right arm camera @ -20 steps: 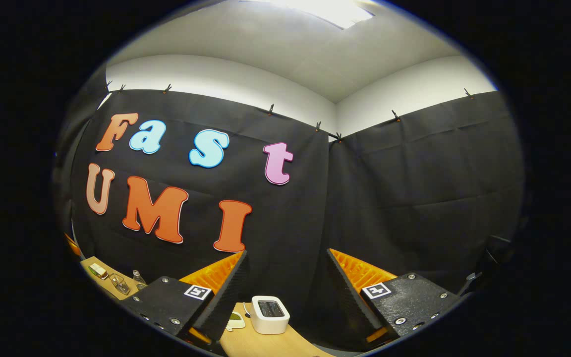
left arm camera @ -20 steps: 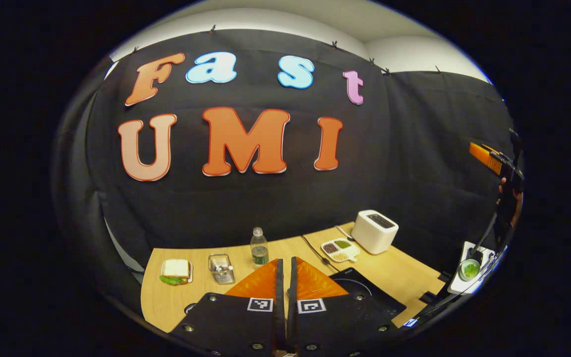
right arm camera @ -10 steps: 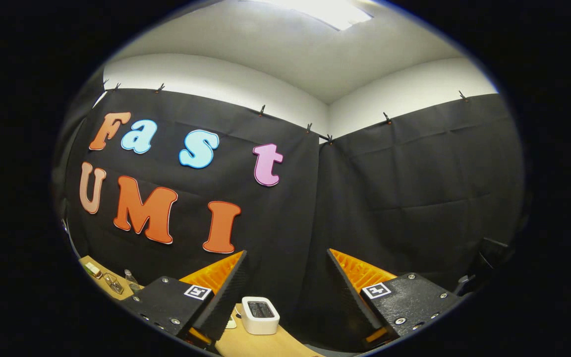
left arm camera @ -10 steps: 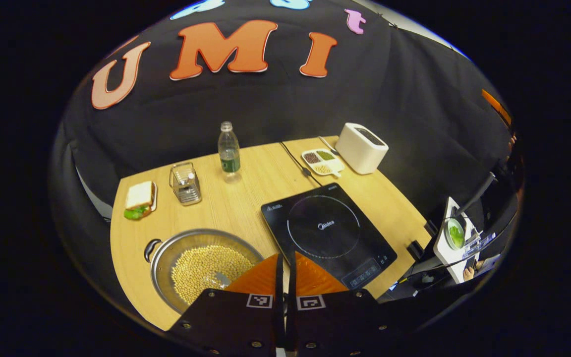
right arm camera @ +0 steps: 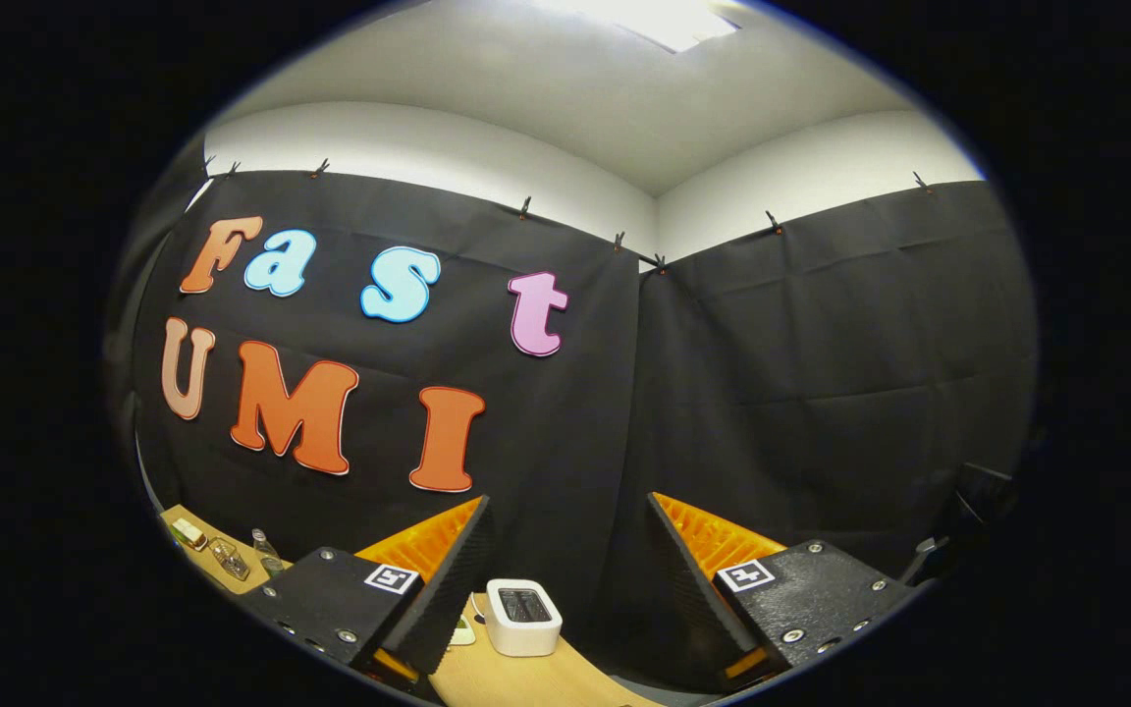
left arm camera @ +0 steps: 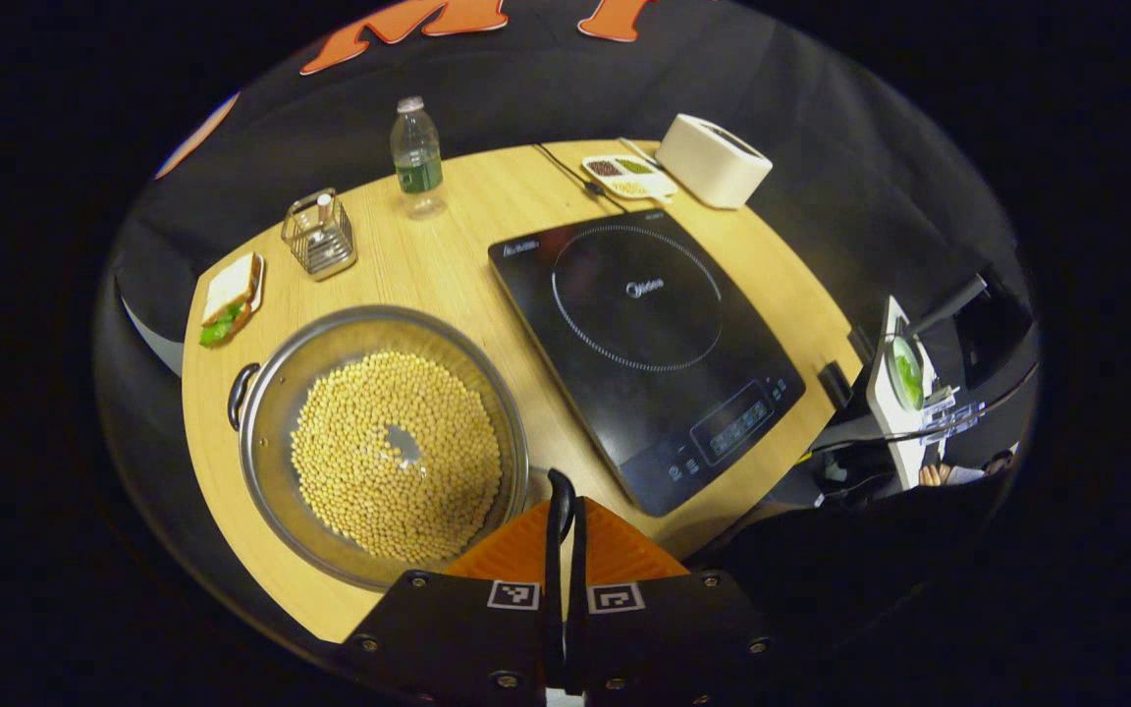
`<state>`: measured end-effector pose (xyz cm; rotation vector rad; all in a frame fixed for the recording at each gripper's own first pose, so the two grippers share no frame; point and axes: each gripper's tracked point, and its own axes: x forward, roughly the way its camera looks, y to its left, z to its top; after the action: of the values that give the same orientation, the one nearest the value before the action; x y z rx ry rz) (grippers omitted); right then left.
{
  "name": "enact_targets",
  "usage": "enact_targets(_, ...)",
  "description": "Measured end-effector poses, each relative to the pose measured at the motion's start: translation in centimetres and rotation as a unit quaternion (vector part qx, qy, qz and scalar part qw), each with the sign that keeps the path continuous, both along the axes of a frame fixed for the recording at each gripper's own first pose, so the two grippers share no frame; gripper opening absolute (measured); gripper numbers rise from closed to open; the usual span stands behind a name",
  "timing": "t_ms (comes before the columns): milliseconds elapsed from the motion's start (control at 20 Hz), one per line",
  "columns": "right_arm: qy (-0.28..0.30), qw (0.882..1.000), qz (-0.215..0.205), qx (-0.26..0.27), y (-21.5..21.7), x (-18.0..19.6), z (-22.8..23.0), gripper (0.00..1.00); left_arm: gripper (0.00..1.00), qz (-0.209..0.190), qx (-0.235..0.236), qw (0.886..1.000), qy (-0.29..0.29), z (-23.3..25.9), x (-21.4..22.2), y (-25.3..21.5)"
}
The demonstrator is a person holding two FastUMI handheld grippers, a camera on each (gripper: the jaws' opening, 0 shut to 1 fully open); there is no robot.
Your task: First push the handle of the pot to place it horizontally, then grasp the pot with both hands and set it on the induction cooktop.
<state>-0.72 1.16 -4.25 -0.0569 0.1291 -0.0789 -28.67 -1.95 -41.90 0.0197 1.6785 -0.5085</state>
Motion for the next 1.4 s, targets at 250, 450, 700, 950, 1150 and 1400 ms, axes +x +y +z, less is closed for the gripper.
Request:
enact_targets(250,0.006,1.000,-0.003,-0.002,-0.2,0.0,-0.4,0.95,0.03,-0.030,0.019,0.997,0.070,-0.8,-5.2,1.7)
enact_targets(450,0.009,1.000,-0.004,-0.002,-0.4,-0.1,-0.7,0.95,0.03,-0.038,0.037,0.993,0.102,-1.4,-7.4,3.4)
enact_targets(700,0.014,1.000,-0.009,-0.004,-1.0,-0.4,-1.2,0.95,0.03,-0.036,0.071,0.987,0.137,-2.8,-9.0,5.5)
enact_targets(950,0.023,1.000,-0.021,-0.003,-2.1,-1.1,-1.8,0.95,0.03,-0.055,0.089,0.987,0.126,-4.1,-8.1,5.9)
enact_targets(1150,0.031,0.999,-0.029,0.002,-2.4,-1.7,-2.7,0.95,0.03,-0.062,0.082,0.988,0.117,-5.2,-7.2,4.1)
enact_targets(1400,0.044,0.998,-0.040,-0.002,-3.1,-2.8,-3.7,0.95,0.02,-0.066,0.079,0.990,0.097,-6.7,-5.7,2.4)
